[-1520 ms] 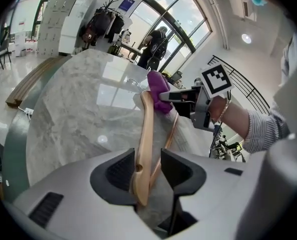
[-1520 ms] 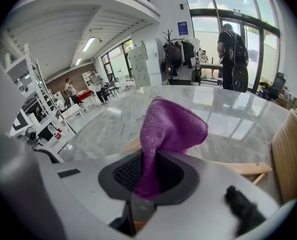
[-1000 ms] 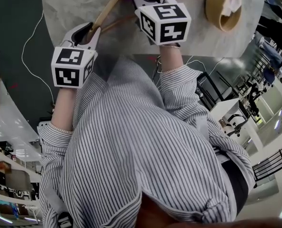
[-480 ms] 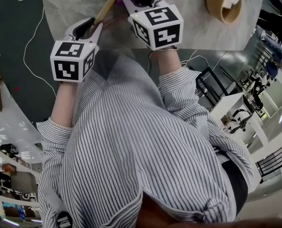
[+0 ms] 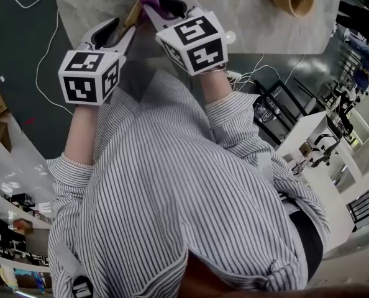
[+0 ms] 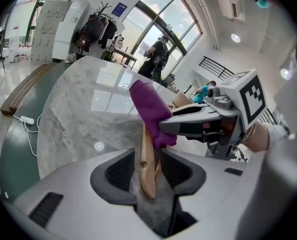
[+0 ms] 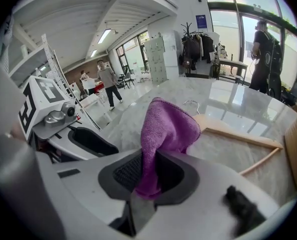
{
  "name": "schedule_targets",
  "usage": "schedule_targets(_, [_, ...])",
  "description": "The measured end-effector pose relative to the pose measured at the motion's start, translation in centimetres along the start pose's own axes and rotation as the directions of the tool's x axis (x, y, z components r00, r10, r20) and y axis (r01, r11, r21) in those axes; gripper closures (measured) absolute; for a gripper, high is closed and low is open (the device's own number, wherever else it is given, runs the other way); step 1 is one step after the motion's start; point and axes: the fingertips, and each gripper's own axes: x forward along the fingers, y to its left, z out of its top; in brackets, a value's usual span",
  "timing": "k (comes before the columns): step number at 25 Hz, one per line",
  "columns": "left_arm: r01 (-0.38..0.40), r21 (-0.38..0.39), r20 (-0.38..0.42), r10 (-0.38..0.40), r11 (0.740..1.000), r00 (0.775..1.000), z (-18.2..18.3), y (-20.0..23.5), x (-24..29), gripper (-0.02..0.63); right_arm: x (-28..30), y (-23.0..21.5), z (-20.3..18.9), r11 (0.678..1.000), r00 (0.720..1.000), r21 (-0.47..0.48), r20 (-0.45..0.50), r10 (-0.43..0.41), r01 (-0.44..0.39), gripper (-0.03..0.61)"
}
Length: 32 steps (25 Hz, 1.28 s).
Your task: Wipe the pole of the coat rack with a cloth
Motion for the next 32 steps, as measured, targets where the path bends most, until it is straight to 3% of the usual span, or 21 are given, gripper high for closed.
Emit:
schedule_targets(4, [-0.007,0.067,-0.045,0.01,0.998,0.999,-0.7,0.4,-0.4,0.462,-0.2,1.4,-0.5,1.0,1.0,0.009,0.004,0.0,0.0,0.511])
schedule_targets(10, [0.015,0.082,-0.069,-0.01,0.997,0.998,-1.3,0.6,-1.3,0.462,-0.9,3.2,-0.1,1.0,0.999,0.015,0.035,-0.012,0.012,0.511])
schedule_targets(17, [0.026,0.1,-0.08,-0.018,0.995,0.997,-1.1,0.6,-1.4,0.462,-1.4,5.6,-1.0,0.997,0.997,0.01,0.02,0.075,-0.076,0.511])
schedule_targets(23, [0.039,0.119,-0.085,-0.028,0.992,0.996,-0.4,0.1,-1.3,0.462,-2.2,5.8,-1.0,0.989,0.99,0.052,0.036,0.134,-0.135,0.511])
schedule_targets(32, [0.064,0.164,-0.118,-0.045,0.984,0.992,0.1,-1.0,-0.2,0.462,-3.4,4.2,-1.6,0.986,0.99,0.098,0.045,0.133,-0.136,0.511])
